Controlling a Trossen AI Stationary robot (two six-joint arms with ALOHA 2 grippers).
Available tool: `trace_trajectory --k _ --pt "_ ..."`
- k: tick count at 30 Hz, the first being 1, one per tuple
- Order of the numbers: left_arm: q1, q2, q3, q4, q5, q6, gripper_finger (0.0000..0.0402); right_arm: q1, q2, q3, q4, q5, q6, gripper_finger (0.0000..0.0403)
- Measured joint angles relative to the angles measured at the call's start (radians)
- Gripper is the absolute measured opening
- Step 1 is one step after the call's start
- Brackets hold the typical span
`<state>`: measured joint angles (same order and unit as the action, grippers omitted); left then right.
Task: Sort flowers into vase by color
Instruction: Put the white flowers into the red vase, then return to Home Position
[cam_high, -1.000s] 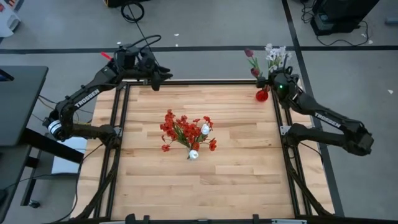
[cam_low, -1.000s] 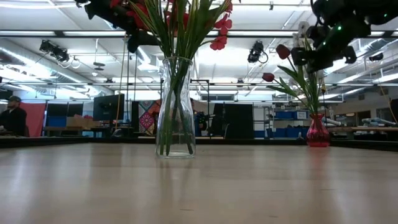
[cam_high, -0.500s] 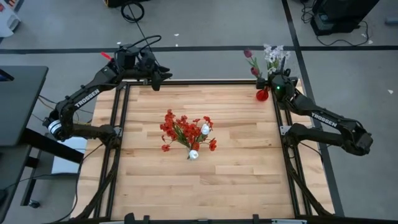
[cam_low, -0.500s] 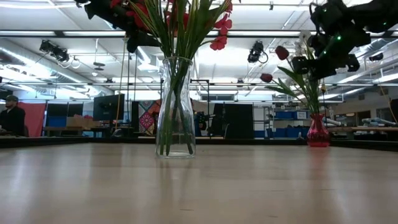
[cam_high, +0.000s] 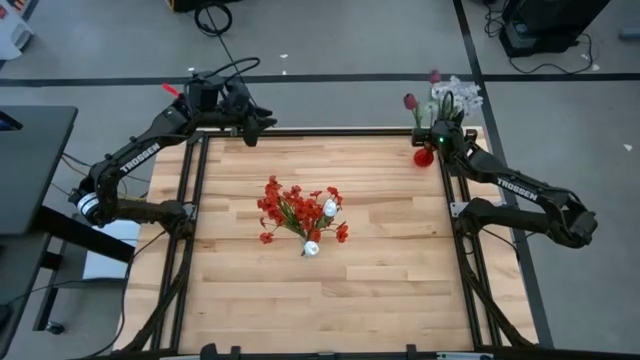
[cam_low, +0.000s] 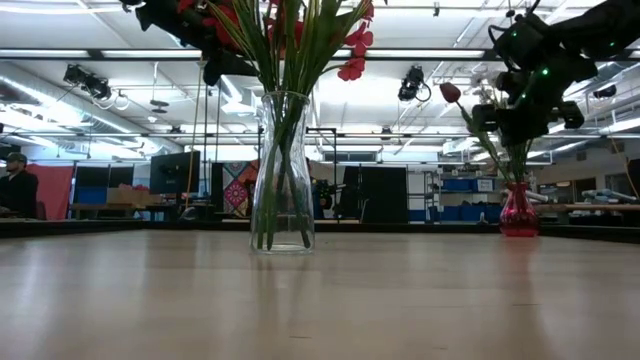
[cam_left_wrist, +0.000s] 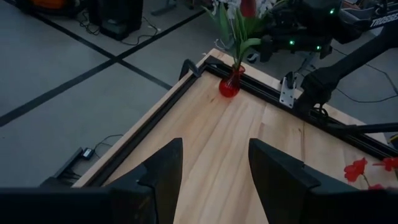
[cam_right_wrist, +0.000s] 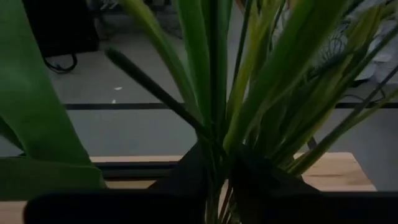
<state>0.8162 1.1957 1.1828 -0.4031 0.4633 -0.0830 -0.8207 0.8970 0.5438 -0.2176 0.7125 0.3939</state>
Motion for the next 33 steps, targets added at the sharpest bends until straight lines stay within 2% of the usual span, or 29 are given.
trace_trajectory --k 11,24,28,33 --pt "-0.002 0.0 0.0 -0.041 0.0 0.025 0.0188 0.032 -0.025 -0.063 0.008 -0.131 0.005 0.012" --pt "-0.002 0.0 0.0 -0.04 0.0 0.026 0.0188 0.049 -0.204 -0.023 -0.085 -0.279 0.033 0.0244" --pt "-0.002 -0.001 0.0 -0.026 0.04 0.056 0.0185 0.078 -0.285 0.006 -0.085 -0.31 0.009 0.025" --pt "-0.002 -0.031 -0.001 0.025 0.054 0.071 0.0157 0.131 -0.354 0.076 -0.083 -0.373 -0.042 0.0241"
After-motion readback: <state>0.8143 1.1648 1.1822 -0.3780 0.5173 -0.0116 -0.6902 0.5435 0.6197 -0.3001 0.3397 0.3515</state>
